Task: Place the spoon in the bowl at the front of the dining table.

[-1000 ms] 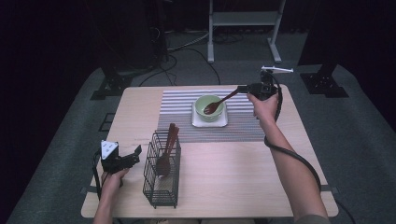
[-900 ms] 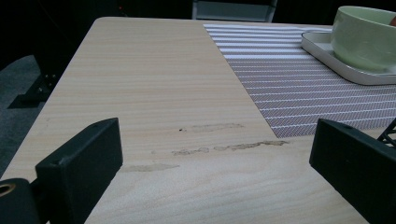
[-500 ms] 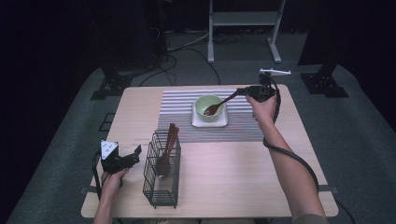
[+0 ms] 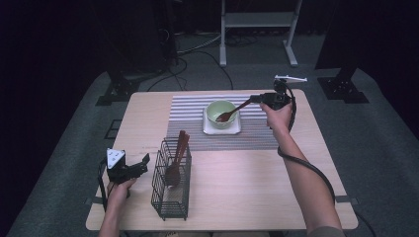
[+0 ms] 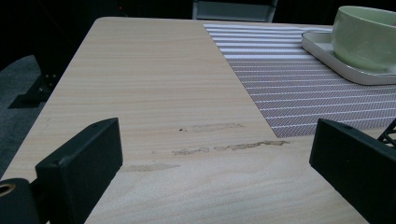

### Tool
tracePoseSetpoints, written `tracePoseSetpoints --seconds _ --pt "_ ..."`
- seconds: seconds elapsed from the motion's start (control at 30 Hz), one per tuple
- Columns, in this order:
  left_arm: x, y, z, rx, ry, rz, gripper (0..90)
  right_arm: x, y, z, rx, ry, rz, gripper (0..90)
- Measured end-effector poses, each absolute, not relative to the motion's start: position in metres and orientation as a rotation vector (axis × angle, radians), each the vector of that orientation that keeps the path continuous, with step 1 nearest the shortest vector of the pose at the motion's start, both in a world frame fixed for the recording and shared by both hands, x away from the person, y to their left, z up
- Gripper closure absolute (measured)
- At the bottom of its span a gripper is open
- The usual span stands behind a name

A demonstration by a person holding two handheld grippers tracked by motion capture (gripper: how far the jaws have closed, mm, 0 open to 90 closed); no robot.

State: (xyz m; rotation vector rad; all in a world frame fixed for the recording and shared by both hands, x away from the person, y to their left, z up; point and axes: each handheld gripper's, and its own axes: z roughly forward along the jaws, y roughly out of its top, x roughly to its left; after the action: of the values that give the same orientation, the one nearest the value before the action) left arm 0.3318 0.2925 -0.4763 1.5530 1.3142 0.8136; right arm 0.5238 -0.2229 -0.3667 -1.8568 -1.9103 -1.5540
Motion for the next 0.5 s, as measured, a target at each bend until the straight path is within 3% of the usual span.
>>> tracePoseSetpoints --seconds 0.5 --pt "0.3323 0.2929 -0.4763 1.551 1.321 0.804 1.7 0.5259 -0.2223 -0.3760 -1.862 -1.905 -1.536 82.3"
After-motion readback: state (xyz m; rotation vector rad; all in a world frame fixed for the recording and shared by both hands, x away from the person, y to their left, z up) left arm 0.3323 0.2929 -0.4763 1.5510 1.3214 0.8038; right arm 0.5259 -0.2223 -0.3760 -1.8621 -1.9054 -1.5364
